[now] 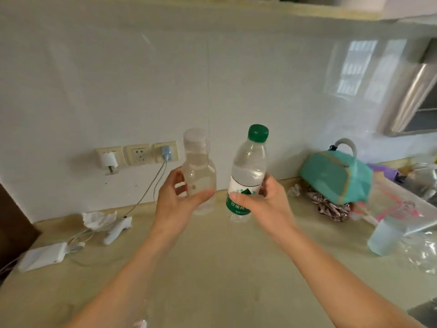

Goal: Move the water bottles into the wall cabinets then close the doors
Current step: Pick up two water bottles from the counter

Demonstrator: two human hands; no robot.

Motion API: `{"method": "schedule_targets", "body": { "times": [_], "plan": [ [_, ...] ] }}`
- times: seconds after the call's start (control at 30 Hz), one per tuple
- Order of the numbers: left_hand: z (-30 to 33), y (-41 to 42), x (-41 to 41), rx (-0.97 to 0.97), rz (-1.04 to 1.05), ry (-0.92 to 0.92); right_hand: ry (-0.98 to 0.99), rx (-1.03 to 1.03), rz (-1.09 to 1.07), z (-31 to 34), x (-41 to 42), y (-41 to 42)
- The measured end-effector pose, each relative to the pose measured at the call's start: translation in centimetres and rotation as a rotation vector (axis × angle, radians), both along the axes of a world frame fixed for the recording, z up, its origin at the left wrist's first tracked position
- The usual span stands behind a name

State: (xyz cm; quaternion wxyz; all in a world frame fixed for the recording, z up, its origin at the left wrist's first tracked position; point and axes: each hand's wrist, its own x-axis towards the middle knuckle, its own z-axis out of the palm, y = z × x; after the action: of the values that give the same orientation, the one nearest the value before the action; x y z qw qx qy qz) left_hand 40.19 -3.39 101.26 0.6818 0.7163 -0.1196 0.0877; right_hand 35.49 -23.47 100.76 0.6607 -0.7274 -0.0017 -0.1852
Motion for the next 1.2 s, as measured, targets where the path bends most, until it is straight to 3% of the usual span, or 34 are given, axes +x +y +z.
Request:
{"method": "schedule_targets", "body": {
  "times": [0.47,0.7,0.97,1.2],
  "plan": [
    [25.1,-7.9,-1.9,-0.083,0.055,-0.477,-0.521,-0.047,0.077,23.9,0.7,-10.1],
    [34.4,-11.2,0.7,-0.122,0.148,-0.56,-0.542,-0.067,0.183,33.4,4.3,-15.0],
    [36.9,-14.9,6.8,0.052,0.295,-0.353,-0.347,0.005,0.22,38.2,10.5,-16.4],
    [36.2,-16.2,9.4,0.371,0.569,-0.461,-0.351,-0.019,0.158,37.7,15.0,-16.1]
  ]
}}
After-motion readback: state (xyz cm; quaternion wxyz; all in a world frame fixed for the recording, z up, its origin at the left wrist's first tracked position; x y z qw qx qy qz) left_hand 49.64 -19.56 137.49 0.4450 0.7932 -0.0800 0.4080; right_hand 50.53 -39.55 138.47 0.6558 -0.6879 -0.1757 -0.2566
